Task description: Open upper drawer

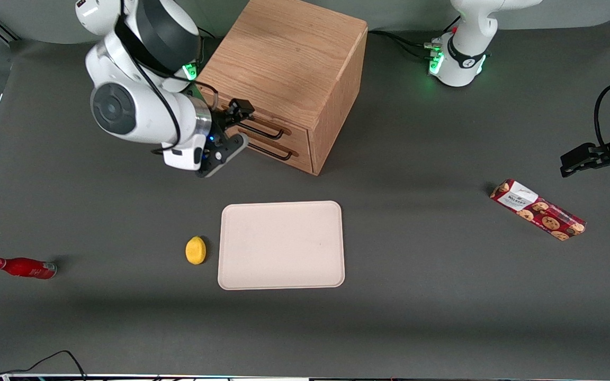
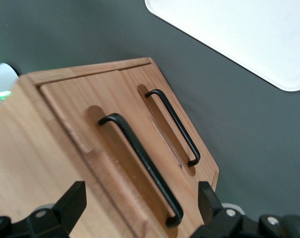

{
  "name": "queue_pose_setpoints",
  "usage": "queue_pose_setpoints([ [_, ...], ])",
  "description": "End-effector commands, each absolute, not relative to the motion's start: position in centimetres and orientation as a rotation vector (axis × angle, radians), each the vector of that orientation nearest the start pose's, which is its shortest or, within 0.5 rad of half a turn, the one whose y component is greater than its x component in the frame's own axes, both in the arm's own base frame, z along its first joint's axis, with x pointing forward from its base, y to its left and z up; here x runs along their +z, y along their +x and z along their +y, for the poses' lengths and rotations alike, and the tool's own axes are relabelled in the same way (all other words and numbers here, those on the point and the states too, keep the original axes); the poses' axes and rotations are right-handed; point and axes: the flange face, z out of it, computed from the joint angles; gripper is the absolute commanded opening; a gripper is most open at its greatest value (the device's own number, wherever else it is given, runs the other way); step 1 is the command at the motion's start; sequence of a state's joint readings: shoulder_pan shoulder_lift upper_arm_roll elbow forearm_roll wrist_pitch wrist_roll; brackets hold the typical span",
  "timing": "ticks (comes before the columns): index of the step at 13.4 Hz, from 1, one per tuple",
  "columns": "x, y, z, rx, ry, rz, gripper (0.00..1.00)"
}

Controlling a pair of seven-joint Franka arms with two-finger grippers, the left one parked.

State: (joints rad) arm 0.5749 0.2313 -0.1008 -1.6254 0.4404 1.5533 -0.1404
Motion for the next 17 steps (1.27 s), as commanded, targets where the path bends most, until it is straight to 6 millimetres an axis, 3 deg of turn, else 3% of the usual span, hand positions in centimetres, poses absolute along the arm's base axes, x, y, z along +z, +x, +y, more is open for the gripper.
queue_pose_setpoints([
  [1, 44.4, 51.0, 32.3, 0.536, -2.568, -0.863, 1.00],
  [5, 42.4, 49.0, 34.2, 0.591, -2.589, -1.004, 1.00],
  [10, 39.5, 49.0, 33.1, 0.565, -2.504, -1.157, 1.00],
  [17, 37.1, 48.4, 32.8, 0.579, -2.516, -1.141, 1.00],
])
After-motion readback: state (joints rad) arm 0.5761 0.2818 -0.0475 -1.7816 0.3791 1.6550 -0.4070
